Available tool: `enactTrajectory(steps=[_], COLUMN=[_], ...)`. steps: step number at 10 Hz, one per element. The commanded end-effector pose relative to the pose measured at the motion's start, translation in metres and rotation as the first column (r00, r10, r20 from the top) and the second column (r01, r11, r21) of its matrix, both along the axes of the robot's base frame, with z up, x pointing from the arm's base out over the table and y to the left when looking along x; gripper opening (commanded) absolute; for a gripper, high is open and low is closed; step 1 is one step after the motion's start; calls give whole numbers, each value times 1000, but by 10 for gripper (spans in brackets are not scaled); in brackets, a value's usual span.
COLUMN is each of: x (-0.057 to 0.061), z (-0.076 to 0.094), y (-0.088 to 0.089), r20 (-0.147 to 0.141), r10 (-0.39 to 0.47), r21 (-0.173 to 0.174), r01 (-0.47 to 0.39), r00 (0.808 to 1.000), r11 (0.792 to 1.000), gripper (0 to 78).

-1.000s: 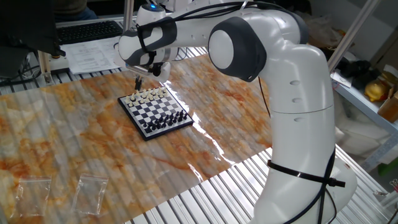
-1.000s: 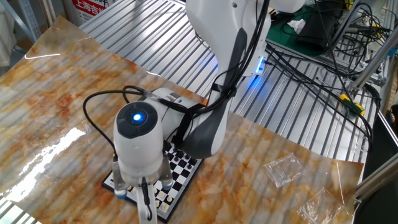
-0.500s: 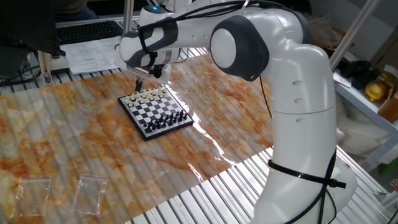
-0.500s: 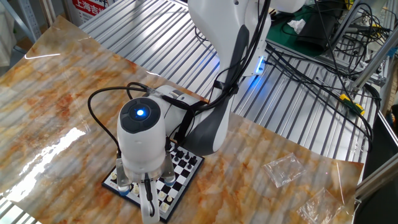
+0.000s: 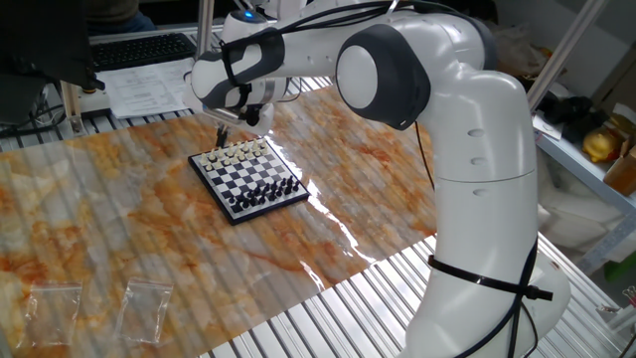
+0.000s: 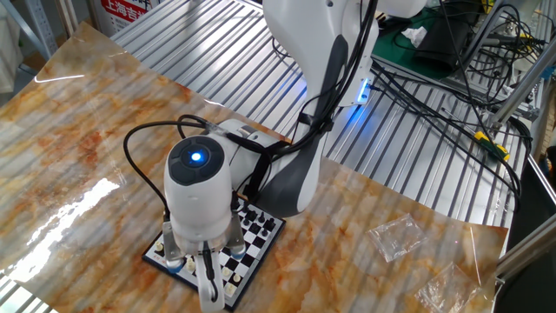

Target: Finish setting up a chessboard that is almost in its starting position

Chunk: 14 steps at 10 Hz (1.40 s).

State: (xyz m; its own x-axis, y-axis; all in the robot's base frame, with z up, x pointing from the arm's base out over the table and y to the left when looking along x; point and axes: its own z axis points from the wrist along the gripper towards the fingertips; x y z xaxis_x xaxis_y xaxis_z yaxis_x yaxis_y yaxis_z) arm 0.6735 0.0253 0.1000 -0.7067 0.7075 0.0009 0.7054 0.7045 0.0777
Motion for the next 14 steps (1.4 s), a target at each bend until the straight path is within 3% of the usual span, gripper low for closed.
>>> enactTrajectory(steps=[1, 14], x=[0, -3], z=[-2, -3], y=[0, -1], r20=[6, 2], r10=[12, 2], r21=[-1, -4], r01=[-12, -2], r00=[1000, 1000], r11=[1000, 1000], gripper=[13, 13])
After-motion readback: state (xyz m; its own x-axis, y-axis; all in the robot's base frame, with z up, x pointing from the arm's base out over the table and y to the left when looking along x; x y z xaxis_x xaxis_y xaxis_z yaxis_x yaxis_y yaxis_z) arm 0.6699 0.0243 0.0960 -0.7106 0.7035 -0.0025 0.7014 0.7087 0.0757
